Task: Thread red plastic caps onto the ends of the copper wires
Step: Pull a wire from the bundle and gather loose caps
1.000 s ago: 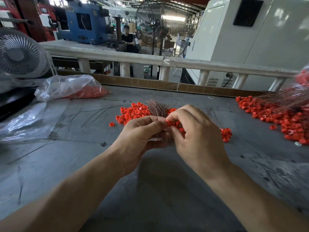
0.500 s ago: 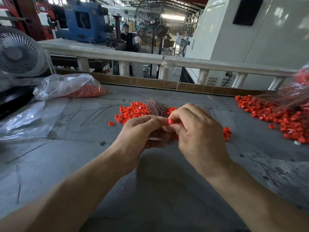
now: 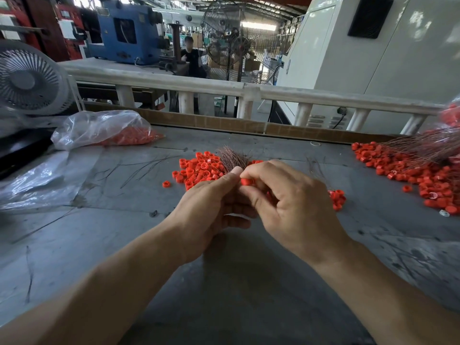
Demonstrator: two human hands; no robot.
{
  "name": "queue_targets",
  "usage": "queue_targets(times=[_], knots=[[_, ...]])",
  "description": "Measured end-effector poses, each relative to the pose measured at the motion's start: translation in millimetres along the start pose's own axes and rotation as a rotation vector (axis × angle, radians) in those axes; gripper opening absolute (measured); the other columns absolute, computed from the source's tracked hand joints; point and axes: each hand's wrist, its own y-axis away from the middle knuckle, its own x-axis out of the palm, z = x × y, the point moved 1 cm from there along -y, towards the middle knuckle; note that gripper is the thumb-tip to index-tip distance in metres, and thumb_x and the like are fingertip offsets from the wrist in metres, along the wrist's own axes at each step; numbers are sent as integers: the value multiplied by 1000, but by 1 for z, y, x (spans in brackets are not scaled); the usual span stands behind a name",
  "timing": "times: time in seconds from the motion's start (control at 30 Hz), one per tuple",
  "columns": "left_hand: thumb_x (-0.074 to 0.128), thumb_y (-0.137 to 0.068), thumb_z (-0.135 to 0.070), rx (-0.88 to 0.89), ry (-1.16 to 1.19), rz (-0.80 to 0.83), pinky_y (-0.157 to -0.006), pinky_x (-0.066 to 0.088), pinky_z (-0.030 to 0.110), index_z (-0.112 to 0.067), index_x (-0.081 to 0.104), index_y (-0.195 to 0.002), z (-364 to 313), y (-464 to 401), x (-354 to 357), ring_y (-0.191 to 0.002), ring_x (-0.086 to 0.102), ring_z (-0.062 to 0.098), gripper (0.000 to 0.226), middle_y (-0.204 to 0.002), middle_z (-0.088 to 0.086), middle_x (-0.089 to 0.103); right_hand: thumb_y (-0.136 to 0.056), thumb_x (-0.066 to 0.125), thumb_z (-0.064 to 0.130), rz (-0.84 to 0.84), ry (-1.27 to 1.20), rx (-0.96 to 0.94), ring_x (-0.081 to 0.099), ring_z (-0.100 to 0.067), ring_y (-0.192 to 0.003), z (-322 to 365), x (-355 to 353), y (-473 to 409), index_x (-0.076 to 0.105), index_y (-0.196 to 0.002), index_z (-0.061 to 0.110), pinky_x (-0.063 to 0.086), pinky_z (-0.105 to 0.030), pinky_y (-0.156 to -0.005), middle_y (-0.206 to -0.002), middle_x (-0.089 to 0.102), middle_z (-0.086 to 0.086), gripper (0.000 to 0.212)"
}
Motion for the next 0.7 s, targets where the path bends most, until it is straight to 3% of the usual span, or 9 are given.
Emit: queue_targets(times=[0.1, 0.3, 0.5, 0.7], knots=[[51, -99, -31, 34, 37, -8, -93, 49, 50, 12, 59, -124, 0, -3, -3, -99, 58, 35, 50, -108, 24, 65, -91, 73, 18, 54, -41, -9, 50, 5, -84, -1, 3, 3, 67, -106, 21, 41, -6, -77, -96, 56, 20, 16], [64, -86, -25, 155, 42, 9, -75, 59, 32, -5, 72, -97, 0, -4, -10, -84, 67, 23, 25, -93, 15, 71, -89, 74, 13, 64, -172, 50, 60, -4, -85, -5, 13, 4, 66, -97, 18, 50, -18, -74, -95, 63, 12, 13], [74, -72, -25, 237, -39, -179, -68, 56, 26, -6, 75, -94, -5, -8, -20, -77, 65, 16, 29, -88, 11, 73, -90, 73, 10, 4, -233, 164, 64, 5, -87, -12, 17, 6, 71, -108, 17, 46, -5, -78, -94, 69, 15, 20], [76, -70, -25, 227, -36, -217, -60, 58, 24, -11, 79, -83, -5, -8, -23, -68, 69, 15, 19, -85, 12, 77, -90, 75, 11, 50, -321, 300, 65, -4, -87, -17, 15, 6, 76, -97, 20, 45, -9, -75, -92, 68, 13, 12]])
